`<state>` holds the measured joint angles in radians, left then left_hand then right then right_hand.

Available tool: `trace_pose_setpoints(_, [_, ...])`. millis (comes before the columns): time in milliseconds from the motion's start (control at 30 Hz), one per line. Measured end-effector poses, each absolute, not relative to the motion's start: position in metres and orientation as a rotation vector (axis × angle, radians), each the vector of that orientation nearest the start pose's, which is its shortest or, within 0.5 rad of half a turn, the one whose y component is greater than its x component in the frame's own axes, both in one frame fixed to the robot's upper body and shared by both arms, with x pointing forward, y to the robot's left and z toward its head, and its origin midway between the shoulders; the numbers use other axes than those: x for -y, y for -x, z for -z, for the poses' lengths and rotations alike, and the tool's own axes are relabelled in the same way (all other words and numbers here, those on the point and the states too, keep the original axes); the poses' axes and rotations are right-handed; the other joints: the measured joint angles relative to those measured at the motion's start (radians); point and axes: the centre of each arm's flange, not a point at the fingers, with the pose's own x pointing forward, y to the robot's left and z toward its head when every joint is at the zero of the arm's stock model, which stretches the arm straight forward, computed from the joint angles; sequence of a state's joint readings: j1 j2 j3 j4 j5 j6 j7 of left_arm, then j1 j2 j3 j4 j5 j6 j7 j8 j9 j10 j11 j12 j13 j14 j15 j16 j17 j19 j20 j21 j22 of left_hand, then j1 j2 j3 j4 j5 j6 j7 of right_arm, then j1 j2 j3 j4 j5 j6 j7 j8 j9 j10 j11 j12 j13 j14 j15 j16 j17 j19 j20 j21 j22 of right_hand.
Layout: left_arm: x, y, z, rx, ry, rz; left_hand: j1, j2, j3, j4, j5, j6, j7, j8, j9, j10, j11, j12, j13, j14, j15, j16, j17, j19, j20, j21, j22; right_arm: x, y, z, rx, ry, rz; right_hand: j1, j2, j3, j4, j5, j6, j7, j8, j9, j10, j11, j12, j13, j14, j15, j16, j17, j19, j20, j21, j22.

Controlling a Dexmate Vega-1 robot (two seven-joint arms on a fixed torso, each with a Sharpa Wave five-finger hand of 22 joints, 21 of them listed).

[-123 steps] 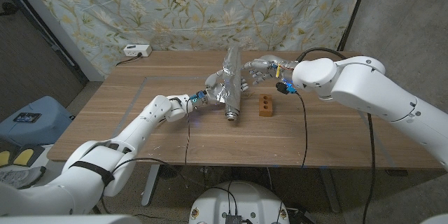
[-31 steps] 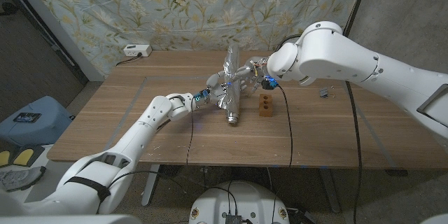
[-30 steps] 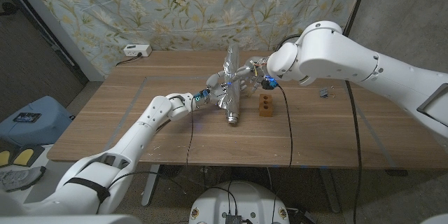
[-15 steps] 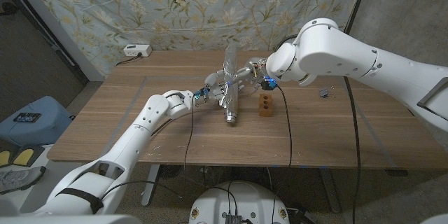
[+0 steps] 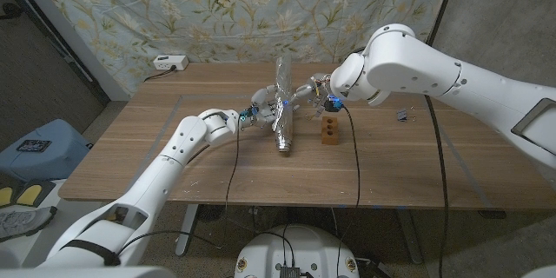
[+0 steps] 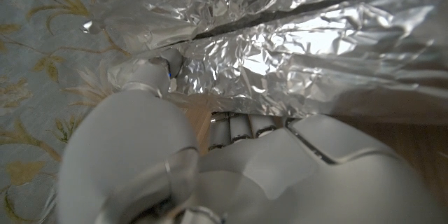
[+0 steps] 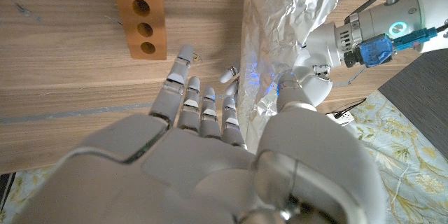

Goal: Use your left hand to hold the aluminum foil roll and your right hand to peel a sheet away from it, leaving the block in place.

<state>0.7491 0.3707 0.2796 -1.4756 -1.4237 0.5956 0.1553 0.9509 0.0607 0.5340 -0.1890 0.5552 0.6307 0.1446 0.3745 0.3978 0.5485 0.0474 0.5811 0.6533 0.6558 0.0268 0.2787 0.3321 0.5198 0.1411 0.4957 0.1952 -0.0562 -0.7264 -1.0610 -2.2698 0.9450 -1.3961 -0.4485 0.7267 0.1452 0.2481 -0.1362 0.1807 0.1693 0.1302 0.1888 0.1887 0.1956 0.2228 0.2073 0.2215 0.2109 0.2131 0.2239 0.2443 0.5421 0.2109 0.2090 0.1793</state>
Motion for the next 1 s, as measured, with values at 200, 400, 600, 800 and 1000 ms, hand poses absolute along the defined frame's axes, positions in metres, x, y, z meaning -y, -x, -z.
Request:
trace_pose_setpoints(200, [-0.163,-0.642,0.014,-0.134,0.68,0.557,0.005,-0.005,0.0,0.0,0.012,0.0,0.0,0.001,0.001,-0.002,-0.002,0.0,0.008,0.0,0.0,0.0,0.005,0.0,0.0,0.0,0.0,0.071,-0.48,-0.085,0.014,1.084,-0.294,0.0,0.0,-0.002,0.001,0.0,0.0,0.0,0.0,0.0,0.0,0.0,0.0,0.0,0.0,0.0,0.0,0.0,0.0,0.0,0.0,0.0])
trace_pose_setpoints(400, [-0.165,-0.64,0.012,-0.127,0.667,0.498,0.012,-0.012,0.006,-0.006,0.03,0.0,0.0,0.021,0.001,-0.002,-0.002,0.011,0.015,0.002,-0.002,0.0,0.009,0.0,0.0,0.001,0.0,0.065,-0.479,-0.086,0.009,1.09,-0.313,0.0,0.0,-0.007,0.001,0.0,0.004,0.004,0.0,0.0,0.0,0.0,0.0,0.0,0.0,0.0,0.0,0.0,0.01,0.002,0.0,0.0])
trace_pose_setpoints(600, [-0.164,-0.636,0.01,-0.11,0.651,0.445,0.019,-0.019,0.01,-0.01,0.046,0.0,0.0,0.036,0.001,-0.002,-0.002,0.012,0.019,0.009,-0.002,0.0,0.014,0.0,0.0,0.004,0.0,0.059,-0.477,-0.086,0.006,1.095,-0.335,0.0,0.0,-0.01,0.004,0.0,0.004,0.004,0.0,0.0,0.0,0.0,0.0,0.0,0.0,0.0,0.0,0.0,0.01,0.002,0.0,0.0])
trace_pose_setpoints(800, [-0.165,-0.634,0.009,-0.098,0.646,0.399,0.024,-0.024,0.012,-0.012,0.057,0.0,0.0,0.041,0.001,-0.004,-0.004,0.012,0.03,0.009,-0.002,0.0,0.018,0.0,0.0,0.004,0.0,0.055,-0.48,-0.086,0.002,1.093,-0.341,0.0,0.0,-0.01,0.004,0.0,0.004,0.004,0.0,0.0,0.0,0.0,0.0,0.0,0.0,0.0,0.0,0.0,0.009,0.002,0.0,0.0])
trace_pose_setpoints(1000, [-0.163,-0.63,0.007,-0.084,0.647,0.384,0.031,-0.031,0.015,-0.015,0.073,0.0,0.0,0.047,0.001,-0.007,-0.007,0.017,0.038,0.007,0.0,-0.007,0.022,0.0,0.0,0.004,-0.001,0.052,-0.485,-0.085,-0.004,1.092,-0.343,0.0,0.0,-0.01,0.004,0.0,0.004,0.004,0.0,0.0,0.0,0.0,0.0,0.0,0.0,0.0,0.0,0.0,0.009,0.002,0.0,0.0])
